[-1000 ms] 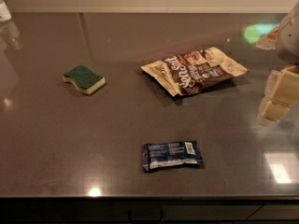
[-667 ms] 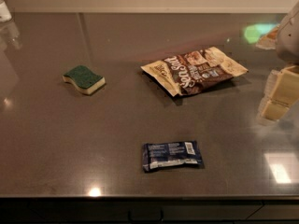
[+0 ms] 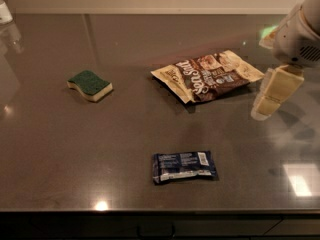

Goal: Move brown chip bag near rxbar blueberry

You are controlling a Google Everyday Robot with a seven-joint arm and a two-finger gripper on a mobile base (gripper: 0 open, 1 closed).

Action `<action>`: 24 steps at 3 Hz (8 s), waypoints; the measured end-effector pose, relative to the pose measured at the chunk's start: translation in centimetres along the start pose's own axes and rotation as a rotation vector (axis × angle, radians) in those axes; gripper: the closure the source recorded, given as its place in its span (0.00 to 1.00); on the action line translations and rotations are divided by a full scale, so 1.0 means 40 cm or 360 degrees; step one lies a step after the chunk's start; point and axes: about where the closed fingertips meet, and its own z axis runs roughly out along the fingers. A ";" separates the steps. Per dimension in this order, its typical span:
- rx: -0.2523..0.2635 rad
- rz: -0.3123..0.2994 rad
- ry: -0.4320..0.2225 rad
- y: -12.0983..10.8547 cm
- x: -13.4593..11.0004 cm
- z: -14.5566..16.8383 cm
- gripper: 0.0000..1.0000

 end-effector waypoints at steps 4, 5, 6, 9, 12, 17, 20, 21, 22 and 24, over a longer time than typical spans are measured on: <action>0.0068 -0.0125 -0.0246 -0.232 0.036 0.241 0.00; 0.0051 -0.0210 -0.0218 -0.265 0.051 0.332 0.00; 0.0046 -0.0218 -0.0215 -0.292 0.055 0.367 0.00; 0.0005 -0.0174 -0.0236 -0.366 0.047 0.399 0.47; -0.0031 -0.0130 -0.0292 -0.329 0.031 0.342 1.00; -0.0316 -0.0134 -0.0641 0.054 -0.114 0.112 1.00; -0.0400 -0.0128 -0.0669 0.142 -0.110 0.073 0.59; -0.0421 -0.0132 -0.0671 0.150 -0.111 0.074 0.36; -0.0421 -0.0137 -0.0671 0.151 -0.115 0.074 0.13; -0.0420 -0.0142 -0.0671 0.152 -0.119 0.073 0.00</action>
Offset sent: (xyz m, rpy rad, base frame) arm 0.1053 -0.0250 -0.0400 0.1405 -0.1074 0.0068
